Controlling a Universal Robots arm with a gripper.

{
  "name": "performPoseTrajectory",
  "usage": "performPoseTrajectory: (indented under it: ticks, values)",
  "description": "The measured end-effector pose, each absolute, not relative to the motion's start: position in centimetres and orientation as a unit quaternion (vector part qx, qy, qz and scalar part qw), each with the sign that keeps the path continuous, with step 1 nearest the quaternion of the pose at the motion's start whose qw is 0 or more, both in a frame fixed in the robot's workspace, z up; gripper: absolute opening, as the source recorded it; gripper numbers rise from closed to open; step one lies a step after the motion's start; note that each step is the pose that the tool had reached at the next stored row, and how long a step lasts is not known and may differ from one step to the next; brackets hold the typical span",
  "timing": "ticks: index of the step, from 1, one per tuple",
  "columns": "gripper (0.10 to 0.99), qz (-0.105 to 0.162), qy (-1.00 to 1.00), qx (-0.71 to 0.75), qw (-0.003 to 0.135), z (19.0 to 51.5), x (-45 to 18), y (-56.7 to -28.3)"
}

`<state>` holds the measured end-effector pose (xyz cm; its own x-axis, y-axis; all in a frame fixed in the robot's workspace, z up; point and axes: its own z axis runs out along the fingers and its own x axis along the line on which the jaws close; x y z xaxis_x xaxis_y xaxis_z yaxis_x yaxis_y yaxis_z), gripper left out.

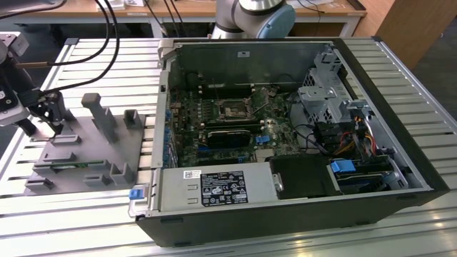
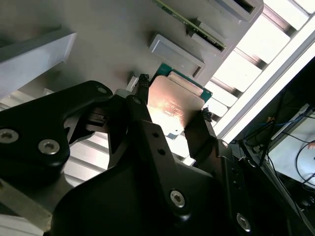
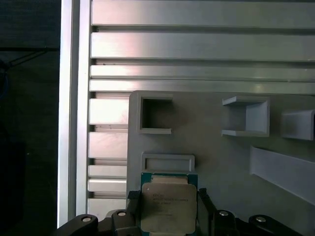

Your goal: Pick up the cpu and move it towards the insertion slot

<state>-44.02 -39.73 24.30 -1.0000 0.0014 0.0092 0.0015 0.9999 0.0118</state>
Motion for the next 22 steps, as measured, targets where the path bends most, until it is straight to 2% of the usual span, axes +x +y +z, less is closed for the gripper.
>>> performPoseTrajectory:
  ticks: [22]
  values:
    - [0.541,-0.002,-1.000,-0.001,0.005,25.08,-44.03,-39.43]
